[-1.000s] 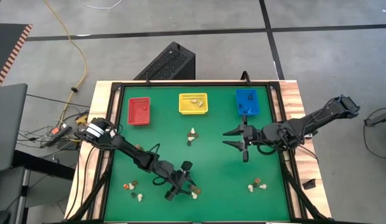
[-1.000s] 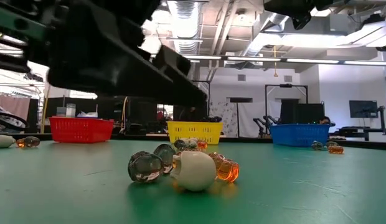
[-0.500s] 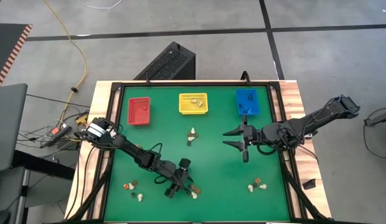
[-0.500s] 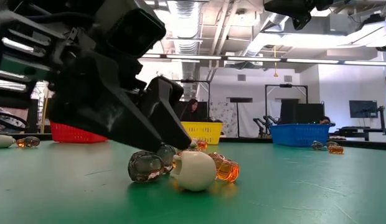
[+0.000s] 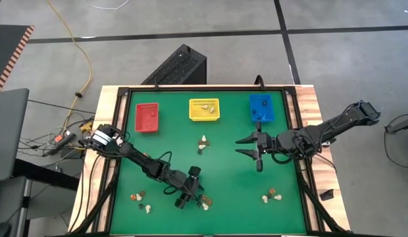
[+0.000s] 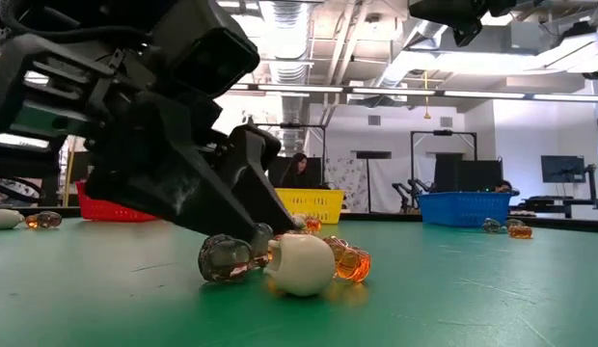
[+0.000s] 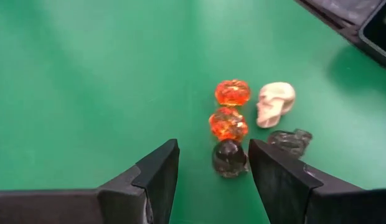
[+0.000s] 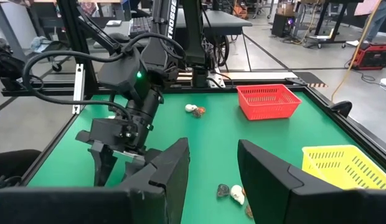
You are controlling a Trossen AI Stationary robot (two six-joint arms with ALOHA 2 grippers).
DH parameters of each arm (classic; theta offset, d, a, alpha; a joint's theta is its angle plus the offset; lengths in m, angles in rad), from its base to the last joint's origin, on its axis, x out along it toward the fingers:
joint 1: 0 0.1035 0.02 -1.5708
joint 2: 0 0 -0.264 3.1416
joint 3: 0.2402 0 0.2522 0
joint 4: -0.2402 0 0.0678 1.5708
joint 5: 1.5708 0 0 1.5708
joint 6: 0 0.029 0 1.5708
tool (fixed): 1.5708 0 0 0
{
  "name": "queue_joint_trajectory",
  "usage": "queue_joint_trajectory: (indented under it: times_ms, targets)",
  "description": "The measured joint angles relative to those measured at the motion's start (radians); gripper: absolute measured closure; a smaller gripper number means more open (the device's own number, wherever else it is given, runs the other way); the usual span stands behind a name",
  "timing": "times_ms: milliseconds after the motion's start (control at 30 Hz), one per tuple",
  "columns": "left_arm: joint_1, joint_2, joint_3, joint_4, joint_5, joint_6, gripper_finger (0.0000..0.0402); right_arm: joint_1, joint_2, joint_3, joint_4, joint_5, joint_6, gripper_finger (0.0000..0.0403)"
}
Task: Sort Halloween decoration
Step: Put the purple skull toy into the blue bin
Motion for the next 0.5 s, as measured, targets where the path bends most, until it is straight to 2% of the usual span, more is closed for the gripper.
queue_joint_trajectory:
  times_ms: [233,500]
  targets:
    - [0.001,0.000,0.000,-0.001,-0.039,0.000,0.0217,0.000,0.000,0.000,0.000,0.000,0.000,0.0235]
    - [0.001,0.000,0.000,-0.004,0.032,0.000,0.0217,0.000,0.000,0.000,0.000,-0.001,0.000,0.0235]
